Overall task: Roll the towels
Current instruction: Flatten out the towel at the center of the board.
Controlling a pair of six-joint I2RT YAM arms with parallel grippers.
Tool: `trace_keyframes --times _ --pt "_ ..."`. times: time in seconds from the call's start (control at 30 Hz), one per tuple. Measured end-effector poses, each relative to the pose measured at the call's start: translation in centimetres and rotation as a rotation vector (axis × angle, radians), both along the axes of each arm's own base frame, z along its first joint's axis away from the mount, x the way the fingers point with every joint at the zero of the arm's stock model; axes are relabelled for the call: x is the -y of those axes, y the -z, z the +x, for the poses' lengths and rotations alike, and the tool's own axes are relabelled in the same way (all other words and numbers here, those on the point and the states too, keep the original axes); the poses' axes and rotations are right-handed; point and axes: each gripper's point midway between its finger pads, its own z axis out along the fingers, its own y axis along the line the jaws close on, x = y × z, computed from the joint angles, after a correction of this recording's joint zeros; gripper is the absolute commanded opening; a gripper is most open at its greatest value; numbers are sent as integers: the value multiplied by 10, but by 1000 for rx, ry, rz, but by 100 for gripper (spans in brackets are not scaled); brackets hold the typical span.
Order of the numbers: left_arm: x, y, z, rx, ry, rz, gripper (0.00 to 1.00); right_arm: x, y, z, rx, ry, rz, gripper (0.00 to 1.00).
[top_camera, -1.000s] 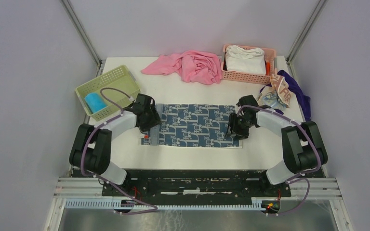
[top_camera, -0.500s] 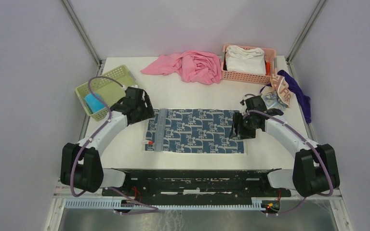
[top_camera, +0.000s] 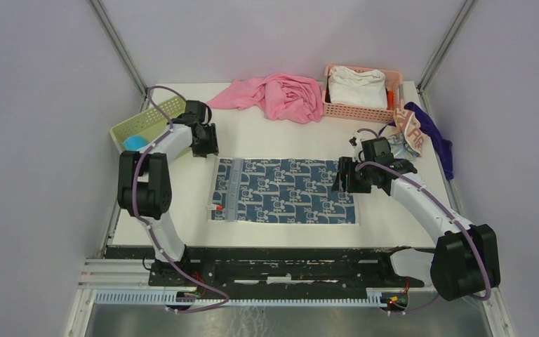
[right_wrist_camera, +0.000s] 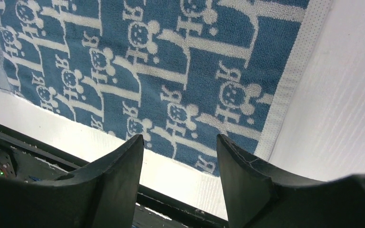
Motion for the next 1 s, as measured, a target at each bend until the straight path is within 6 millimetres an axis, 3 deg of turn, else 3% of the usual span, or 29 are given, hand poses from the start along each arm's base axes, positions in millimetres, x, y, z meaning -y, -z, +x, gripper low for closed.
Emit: trace_keyframes --times 0.13,0.37,0.83,1.0 --pt "4 12 7 -30 41 -4 50 -1 0 1 9 -8 2 66" --pt "9 32 0 -99 71 -22 47 -2 1 2 17 -18 7 66" --pt "15 39 6 -117 136 -43 40 -3 0 2 20 -26 14 66" --pt "19 39 5 -124 157 -61 31 -4 0 2 20 -27 16 66"
